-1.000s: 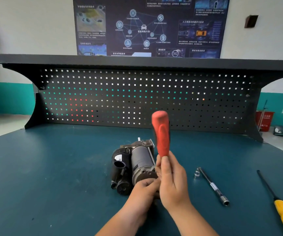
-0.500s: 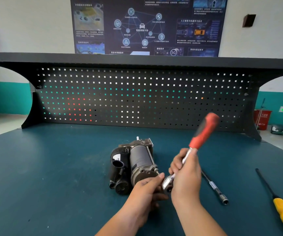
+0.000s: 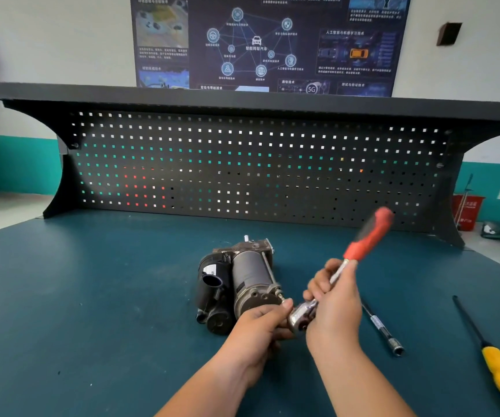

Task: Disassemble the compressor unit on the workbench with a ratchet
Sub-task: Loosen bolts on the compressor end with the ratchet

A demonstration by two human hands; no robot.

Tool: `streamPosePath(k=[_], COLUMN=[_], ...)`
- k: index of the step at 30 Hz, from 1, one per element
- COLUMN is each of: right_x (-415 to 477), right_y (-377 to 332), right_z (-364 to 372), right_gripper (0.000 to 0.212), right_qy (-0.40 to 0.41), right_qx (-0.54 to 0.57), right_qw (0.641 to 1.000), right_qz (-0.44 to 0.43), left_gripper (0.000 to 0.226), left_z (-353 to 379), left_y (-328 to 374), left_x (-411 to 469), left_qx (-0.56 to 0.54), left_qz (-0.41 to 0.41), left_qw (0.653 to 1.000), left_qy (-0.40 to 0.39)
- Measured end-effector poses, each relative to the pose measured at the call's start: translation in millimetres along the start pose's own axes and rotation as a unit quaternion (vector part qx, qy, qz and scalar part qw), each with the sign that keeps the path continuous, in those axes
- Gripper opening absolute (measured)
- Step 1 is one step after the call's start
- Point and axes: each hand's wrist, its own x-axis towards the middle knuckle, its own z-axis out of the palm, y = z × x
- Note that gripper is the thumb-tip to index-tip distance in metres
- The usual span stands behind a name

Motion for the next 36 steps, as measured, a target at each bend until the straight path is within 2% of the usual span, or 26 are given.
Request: streamPosePath(k=[2,4,6,9,11,13,15,16,17,18,21,23,25,28,30,33,36], right_x=[6.4,8.6,5.9,-5.3,-14.5,-21.5,-25.2,-25.9,-26.1,-26.4,-26.5,-24.1,-17.6,-4.4,-0.9,-4.1,-11.5], right_y=[-1.0,0.4,1.7,6.1,10.3,15.7,20.3,21.3,21.6,20.9,17.7,14.1,8.7,-0.1,-1.5,3.0,4.4], right_z=[-3.3,-5.0,-4.0,0.2,-0.1,-2.2,-3.1,-2.8,-2.2,-1.2,3.6,5.9,5.5,1.4,-0.2,2.7,6.9], right_gripper=[0.039,0.039,0.039,0.034,0.029,0.024,0.025,0.029,0.032,0.033,0.027,0.029,0.034,0.038,0.04,0.038,0.035], right_qy=[0.061,0.078,0.052,-0.047,-0.168,-0.303,-0.364,-0.362,-0.352,-0.341,-0.272,-0.185,-0.069,0.065,0.085,0.035,-0.072], right_qx=[0.058,0.074,0.022,-0.086,-0.159,-0.278,-0.385,-0.407,-0.401,-0.373,-0.223,-0.112,-0.025,0.097,0.129,0.065,-0.041], right_qw=[0.994,0.991,0.998,0.988,0.949,0.87,0.788,0.772,0.778,0.801,0.908,0.964,0.994,0.993,0.986,0.997,0.992], right_qz=[0.07,0.079,0.028,-0.121,-0.212,-0.27,-0.313,-0.328,-0.332,-0.321,-0.228,-0.152,-0.08,0.034,0.059,0.007,-0.095], left_gripper=[0.03,0.031,0.027,0.026,0.025,0.016,0.013,0.018,0.023,0.024,0.034,0.042,0.04,0.036,0.036,0.031,0.032], left_z=[0.5,1.7,1.7,-1.3,-2.8,-2.1,-1.0,-1.5,-1.8,-2.7,-5.6,-4.6,-1.3,1.3,1.3,-1.8,-4.3], left_y=[-0.9,-0.6,0.7,1.4,1.6,3.0,5.0,5.2,6.2,6.1,2.9,2.7,2.5,-0.1,0.0,1.7,3.6], left_x=[0.4,-0.7,-2.1,-3.1,-3.8,-6.3,-8.5,-8.5,-8.9,-8.5,-4.2,-1.9,0.5,3.4,3.1,0.2,-1.7], left_qx=[0.001,0.001,0.0,0.017,0.022,-0.006,-0.046,-0.057,-0.067,-0.06,-0.024,-0.022,-0.022,-0.01,-0.008,-0.005,0.006], left_qz=[0.004,0.002,-0.009,-0.032,-0.033,-0.013,0.023,0.031,0.031,0.026,0.0,-0.012,-0.018,-0.021,-0.024,-0.041,-0.061], left_qw=[1.0,1.0,1.0,0.999,0.999,1.0,0.999,0.998,0.997,0.998,1.0,1.0,0.999,0.999,0.999,0.998,0.998], left_qy=[0.004,0.009,0.015,0.006,-0.002,-0.004,-0.005,-0.012,-0.021,-0.025,-0.008,0.006,0.021,0.032,0.037,0.038,0.03])
